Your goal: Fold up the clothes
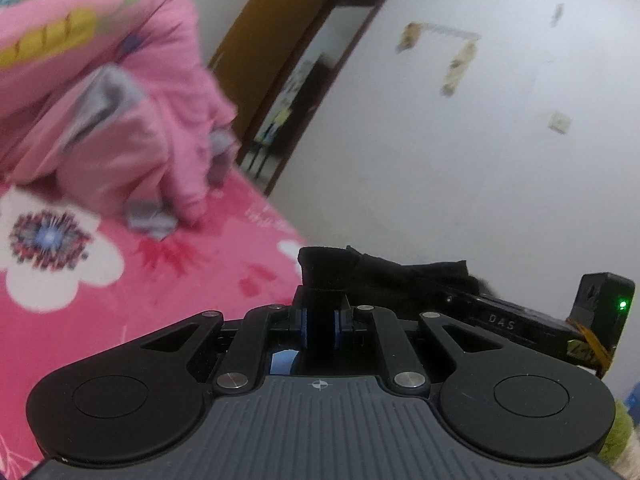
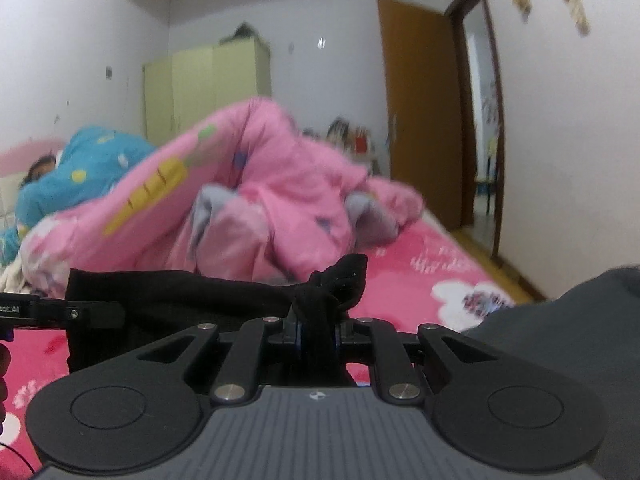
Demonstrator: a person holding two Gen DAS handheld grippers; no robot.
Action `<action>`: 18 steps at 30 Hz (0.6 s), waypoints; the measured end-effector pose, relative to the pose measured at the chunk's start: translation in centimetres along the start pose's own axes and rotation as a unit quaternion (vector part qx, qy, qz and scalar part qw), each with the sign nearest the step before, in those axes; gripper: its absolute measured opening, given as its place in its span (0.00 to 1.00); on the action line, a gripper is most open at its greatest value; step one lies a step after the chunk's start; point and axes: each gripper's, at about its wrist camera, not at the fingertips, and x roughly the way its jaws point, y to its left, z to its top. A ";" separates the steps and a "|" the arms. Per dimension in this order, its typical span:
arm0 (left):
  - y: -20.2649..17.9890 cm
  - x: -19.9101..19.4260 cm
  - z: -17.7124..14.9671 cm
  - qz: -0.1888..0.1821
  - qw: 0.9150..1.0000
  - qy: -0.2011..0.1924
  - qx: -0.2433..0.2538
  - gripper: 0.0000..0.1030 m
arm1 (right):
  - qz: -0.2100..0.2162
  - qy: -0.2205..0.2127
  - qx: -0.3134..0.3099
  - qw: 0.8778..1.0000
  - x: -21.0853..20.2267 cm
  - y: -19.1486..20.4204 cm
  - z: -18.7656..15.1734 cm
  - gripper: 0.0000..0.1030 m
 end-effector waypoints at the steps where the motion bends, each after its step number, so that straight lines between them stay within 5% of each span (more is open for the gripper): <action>1: 0.6 0.5 -0.2 0.005 1.000 0.006 -0.005 0.09 | 0.001 0.010 0.000 1.000 0.8 -0.1 -0.3 0.14; 14: 5.6 4.7 -1.8 0.042 0.997 0.057 -0.039 0.10 | 0.018 0.109 0.010 0.994 8.4 -1.3 -3.0 0.15; 16: 6.2 5.3 -2.1 0.052 0.995 0.069 -0.046 0.17 | 0.020 0.121 0.018 0.992 9.3 -1.7 -3.5 0.19; 18: 6.8 5.6 -2.2 0.062 0.993 0.076 -0.061 0.33 | 0.012 0.130 0.035 0.991 10.1 -2.3 -3.9 0.35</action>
